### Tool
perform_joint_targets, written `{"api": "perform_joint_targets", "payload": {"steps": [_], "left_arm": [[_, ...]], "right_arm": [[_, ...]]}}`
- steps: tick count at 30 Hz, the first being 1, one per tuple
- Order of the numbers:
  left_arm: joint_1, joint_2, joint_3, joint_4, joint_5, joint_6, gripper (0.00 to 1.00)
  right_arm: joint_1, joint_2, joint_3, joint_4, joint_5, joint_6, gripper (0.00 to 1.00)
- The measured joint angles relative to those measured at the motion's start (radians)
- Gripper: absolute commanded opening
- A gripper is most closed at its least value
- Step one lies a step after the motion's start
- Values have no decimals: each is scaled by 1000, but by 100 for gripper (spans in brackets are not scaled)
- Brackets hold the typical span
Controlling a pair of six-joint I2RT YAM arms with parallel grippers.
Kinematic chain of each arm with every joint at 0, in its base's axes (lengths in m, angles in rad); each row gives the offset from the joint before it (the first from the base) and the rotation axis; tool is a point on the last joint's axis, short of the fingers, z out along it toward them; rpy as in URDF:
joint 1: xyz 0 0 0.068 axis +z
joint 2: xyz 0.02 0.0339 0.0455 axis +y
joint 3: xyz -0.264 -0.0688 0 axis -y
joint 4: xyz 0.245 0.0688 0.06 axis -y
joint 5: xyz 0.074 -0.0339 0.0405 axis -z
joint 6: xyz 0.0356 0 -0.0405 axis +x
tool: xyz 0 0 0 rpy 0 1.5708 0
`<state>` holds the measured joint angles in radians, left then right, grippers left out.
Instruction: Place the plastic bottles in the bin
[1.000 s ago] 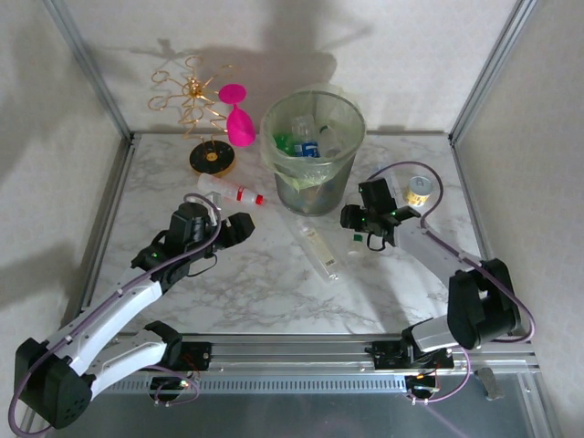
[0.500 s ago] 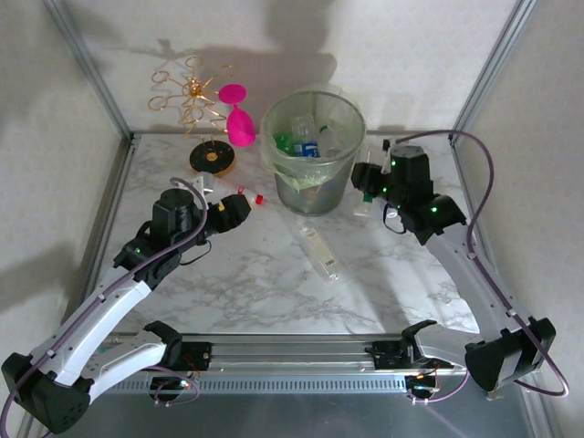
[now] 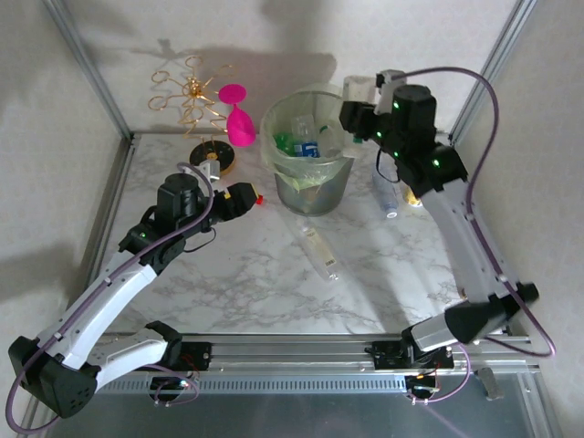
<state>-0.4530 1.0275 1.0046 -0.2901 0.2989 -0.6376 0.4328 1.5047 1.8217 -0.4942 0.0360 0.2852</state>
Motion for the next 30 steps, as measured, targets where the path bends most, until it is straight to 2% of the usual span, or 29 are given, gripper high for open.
{"api": "perform_joint_targets", "payload": {"steps": [5,9,19,24,30], "left_arm": [[5,1,2,0,-3,15,75],[9,1,2,0,-4,18,75],[12,1,2,0,-4,26,75],[12,2,2,0,-4,25,75],[12,1,-5,1,-4,25,75]], "right_arm": [[0,225,199,-32,-2,-48,45],[0,348,278,-59,10,-66,45],[26,387,196,-105,51,-68,53],[27,428,215,-119,84,-65,56],[29,508,271,-132,122,-60,72]]}}
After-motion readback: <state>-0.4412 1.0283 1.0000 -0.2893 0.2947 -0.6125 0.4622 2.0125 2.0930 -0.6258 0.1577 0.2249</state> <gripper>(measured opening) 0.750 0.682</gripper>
